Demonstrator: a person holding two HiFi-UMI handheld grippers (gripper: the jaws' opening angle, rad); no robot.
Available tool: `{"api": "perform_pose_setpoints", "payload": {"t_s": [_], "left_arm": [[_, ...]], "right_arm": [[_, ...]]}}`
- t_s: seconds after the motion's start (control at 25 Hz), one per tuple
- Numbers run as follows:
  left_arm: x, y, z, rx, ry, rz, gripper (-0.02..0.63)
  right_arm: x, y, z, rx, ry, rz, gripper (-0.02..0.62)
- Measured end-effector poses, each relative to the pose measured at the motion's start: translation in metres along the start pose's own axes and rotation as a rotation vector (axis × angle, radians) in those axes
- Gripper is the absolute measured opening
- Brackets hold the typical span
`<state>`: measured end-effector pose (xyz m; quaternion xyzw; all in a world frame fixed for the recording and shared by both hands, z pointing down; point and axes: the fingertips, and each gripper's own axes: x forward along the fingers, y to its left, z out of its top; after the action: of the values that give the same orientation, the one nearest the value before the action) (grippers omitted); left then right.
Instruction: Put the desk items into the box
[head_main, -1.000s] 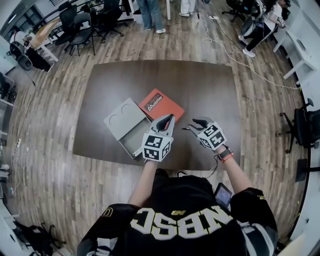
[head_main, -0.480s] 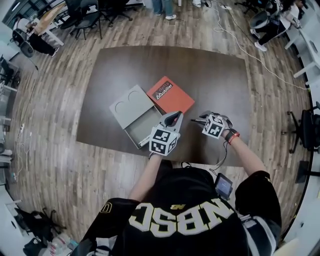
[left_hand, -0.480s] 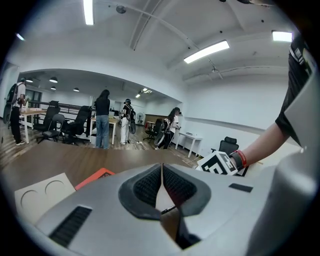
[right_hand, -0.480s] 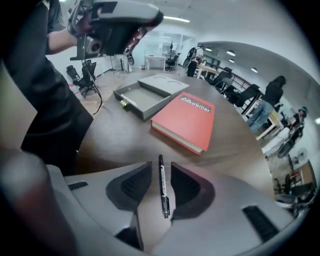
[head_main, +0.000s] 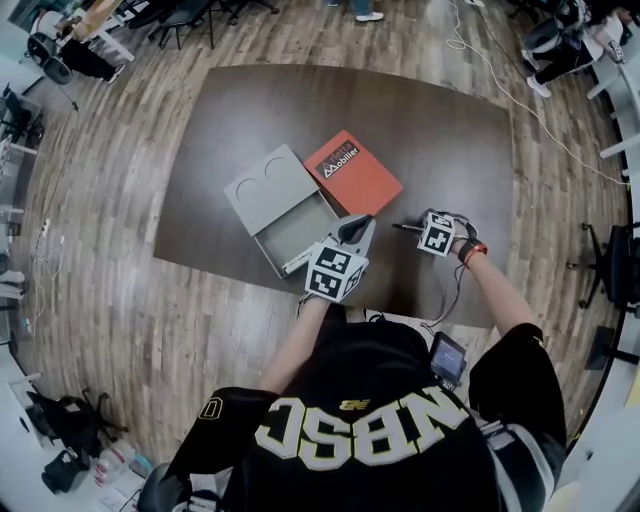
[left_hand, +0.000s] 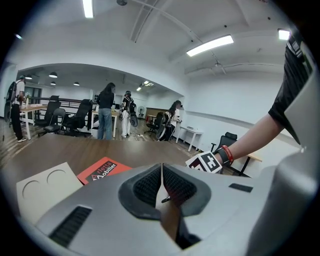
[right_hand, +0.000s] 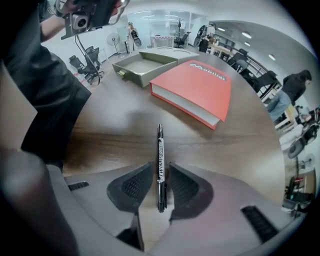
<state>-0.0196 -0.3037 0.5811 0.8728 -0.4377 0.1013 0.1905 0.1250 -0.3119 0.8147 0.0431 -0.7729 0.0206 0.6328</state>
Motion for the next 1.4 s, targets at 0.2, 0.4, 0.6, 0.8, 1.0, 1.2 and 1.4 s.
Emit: {"api": "perform_pose_setpoints", "payload": {"t_s": [0.2, 0.4, 0.6, 0.8, 1.0, 1.2, 1.4], "left_arm": [[-0.002, 0.009, -0.006, -0.025, 0.008, 0.025, 0.025], [-0.004, 0.016, -0.007, -0.034, 0.005, 0.043, 0.025], [-0.005, 0.017, -0.008, -0.047, -0.005, 0.053, 0.025], [-0.008, 0.019, -0.009, -0.057, -0.016, 0.068, 0.025], [-0.015, 0.030, -0.011, -0.070, -0.025, 0.099, 0.025], [-0.027, 0.048, -0.011, -0.094, -0.044, 0.149, 0.025], [-0.045, 0.066, -0.013, -0.133, -0.066, 0.205, 0.025]], "right_arm": [[0.006, 0.004, -0.005, 0.007, 0.009, 0.052, 0.067], [0.006, 0.010, -0.004, -0.012, 0.023, 0.085, 0.054], [-0.001, 0.014, -0.001, -0.049, 0.023, 0.092, 0.054], [-0.013, 0.015, 0.006, -0.059, 0.005, 0.106, 0.052], [-0.025, 0.016, 0.025, -0.098, -0.001, 0.137, 0.054], [-0.034, 0.007, 0.050, -0.157, -0.003, 0.143, 0.054], [-0.038, 0.001, 0.077, -0.226, 0.008, 0.142, 0.054]]}}
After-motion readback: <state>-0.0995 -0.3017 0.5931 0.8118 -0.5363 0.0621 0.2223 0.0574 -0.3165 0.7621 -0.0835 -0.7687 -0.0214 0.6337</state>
